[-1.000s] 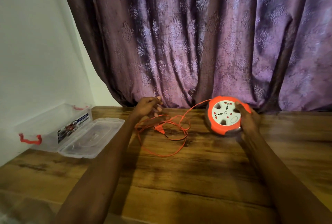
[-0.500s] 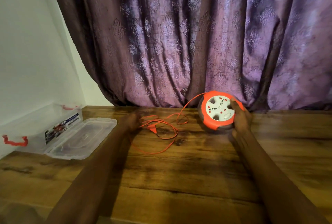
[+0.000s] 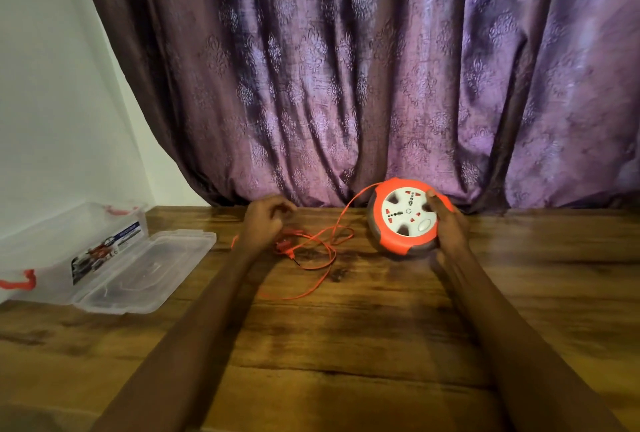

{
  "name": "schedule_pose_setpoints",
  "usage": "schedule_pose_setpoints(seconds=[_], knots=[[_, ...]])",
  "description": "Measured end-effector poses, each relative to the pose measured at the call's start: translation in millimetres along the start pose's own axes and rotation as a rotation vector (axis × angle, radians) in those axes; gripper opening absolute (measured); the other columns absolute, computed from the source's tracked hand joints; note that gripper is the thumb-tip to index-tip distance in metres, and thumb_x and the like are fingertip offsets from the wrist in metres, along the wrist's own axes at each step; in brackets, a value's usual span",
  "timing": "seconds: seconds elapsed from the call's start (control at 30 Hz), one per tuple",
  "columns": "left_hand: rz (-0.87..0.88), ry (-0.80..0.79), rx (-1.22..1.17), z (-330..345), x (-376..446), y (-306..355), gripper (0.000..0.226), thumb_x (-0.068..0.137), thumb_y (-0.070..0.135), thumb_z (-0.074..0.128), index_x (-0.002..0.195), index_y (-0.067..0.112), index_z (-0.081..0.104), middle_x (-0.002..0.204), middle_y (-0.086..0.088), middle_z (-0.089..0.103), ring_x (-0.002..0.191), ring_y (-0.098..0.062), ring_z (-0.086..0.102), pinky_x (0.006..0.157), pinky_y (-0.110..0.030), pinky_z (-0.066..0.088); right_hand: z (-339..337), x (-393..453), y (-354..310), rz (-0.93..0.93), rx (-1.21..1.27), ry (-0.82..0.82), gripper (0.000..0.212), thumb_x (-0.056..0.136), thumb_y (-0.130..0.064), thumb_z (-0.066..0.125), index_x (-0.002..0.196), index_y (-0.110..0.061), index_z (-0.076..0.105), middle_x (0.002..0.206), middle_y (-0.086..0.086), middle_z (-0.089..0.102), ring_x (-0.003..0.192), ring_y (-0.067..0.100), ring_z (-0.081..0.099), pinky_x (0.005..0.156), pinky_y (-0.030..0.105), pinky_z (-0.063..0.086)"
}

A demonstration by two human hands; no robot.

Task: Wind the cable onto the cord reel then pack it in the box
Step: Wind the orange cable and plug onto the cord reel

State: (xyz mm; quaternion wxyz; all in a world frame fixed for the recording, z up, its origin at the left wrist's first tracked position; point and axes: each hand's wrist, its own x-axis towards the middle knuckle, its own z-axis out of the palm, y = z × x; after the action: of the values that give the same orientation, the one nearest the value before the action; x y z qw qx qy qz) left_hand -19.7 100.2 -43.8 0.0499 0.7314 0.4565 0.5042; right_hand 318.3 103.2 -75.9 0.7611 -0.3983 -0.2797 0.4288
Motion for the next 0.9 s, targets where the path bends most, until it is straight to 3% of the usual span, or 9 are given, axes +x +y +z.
schedule_pose_setpoints(seconds=[0.07,0.13,0.2,0.23,0.37,0.5,0.6,0.7,0.9], knots=[[-0.062,-0.094,-0.177,20.3,-3.3,26.5,0.039,0.074,-0.003,0.042,0.065,0.024,0.070,0.062,0.009,0.070,0.055,-0.006,0.064,0.055,-0.020,0.049,0.7,0.1,-1.3,-0.011,0.024,-0.005,0.037,0.059,-0.044,0.088,0.073,-0.013,0.074,0.087,0.014,0.075,0.077,0.026,0.069,0.076,0.049,0.059],[-0.220,-0.366,-0.305,47.9,-9.1,47.0,0.034,0.089,0.005,0.046,0.072,0.021,0.071,0.061,0.006,0.071,0.046,-0.006,0.061,0.045,-0.018,0.048,2.9,-1.9,-1.7,-0.016,0.047,-0.017,0.036,0.061,-0.043,0.089,0.075,-0.013,0.075,0.091,0.015,0.075,0.081,0.028,0.069,0.080,0.051,0.059],[-0.449,-0.601,-0.412,74.4,-18.1,63.5,0.020,0.098,0.031,0.056,0.089,0.019,0.070,0.072,0.000,0.074,0.052,-0.014,0.066,0.047,-0.022,0.052,6.2,-6.4,-4.8,-0.024,0.058,-0.031,0.032,0.064,-0.040,0.088,0.077,-0.014,0.075,0.095,0.017,0.074,0.085,0.029,0.069,0.084,0.054,0.057],[-0.520,-0.617,-0.478,87.5,-22.0,68.0,0.024,0.097,0.043,0.058,0.096,0.021,0.068,0.081,-0.001,0.075,0.060,-0.017,0.069,0.054,-0.025,0.056,7.7,-8.0,-6.8,-0.034,0.054,-0.036,0.031,0.065,-0.039,0.088,0.078,-0.015,0.075,0.096,0.017,0.074,0.085,0.030,0.069,0.084,0.055,0.056],[-0.583,-0.383,-0.973,125.2,-25.4,78.9,0.019,0.095,0.033,0.063,0.113,0.024,0.062,0.109,-0.004,0.070,0.094,-0.021,0.067,0.088,-0.041,0.058,12.6,-11.4,-10.8,-0.062,0.023,-0.083,0.024,0.074,-0.034,0.084,0.084,-0.015,0.074,0.092,0.012,0.075,0.082,0.026,0.069,0.078,0.049,0.058],[-0.614,-0.206,-1.052,128.6,-15.6,86.4,0.022,0.092,0.026,0.068,0.113,0.022,0.066,0.106,-0.005,0.073,0.086,-0.015,0.070,0.071,-0.037,0.060,23.4,-14.1,-9.4,-0.198,-0.078,-0.125,0.026,0.088,-0.023,0.074,0.109,-0.009,0.065,0.099,0.011,0.072,0.088,0.021,0.067,0.084,0.040,0.053],[-0.623,-0.116,-1.055,128.6,-16.6,81.2,0.025,0.091,0.026,0.069,0.116,0.025,0.067,0.110,-0.004,0.073,0.093,-0.017,0.071,0.077,-0.044,0.060,19.5,-13.5,-14.6,-0.670,-0.574,-0.144,0.040,0.093,-0.018,0.067,0.131,-0.012,0.057,0.126,0.011,0.058,0.116,0.025,0.055,0.101,0.037,0.044],[-0.615,-0.021,-1.045,131.6,-21.7,76.4,0.024,0.091,0.023,0.069,0.114,0.029,0.067,0.109,0.001,0.072,0.096,-0.013,0.069,0.069,-0.033,0.059,13.4,-18.2,-14.4,-1.180,-1.201,-0.297,0.037,0.092,-0.034,0.057,0.130,-0.032,0.061,0.119,0.002,0.056,0.110,0.027,0.053,0.091,0.042,0.042],[-0.594,0.076,-1.080,134.9,-26.8,70.2,0.027,0.092,0.015,0.067,0.116,0.025,0.067,0.099,0.005,0.073,0.085,-0.007,0.069,0.061,-0.024,0.056,25.5,-32.5,1.0,-1.084,-1.675,-0.277,0.057,0.082,-0.051,0.058,0.138,-0.047,0.048,0.117,-0.001,0.058,0.105,0.027,0.055,0.083,0.042,0.039]])
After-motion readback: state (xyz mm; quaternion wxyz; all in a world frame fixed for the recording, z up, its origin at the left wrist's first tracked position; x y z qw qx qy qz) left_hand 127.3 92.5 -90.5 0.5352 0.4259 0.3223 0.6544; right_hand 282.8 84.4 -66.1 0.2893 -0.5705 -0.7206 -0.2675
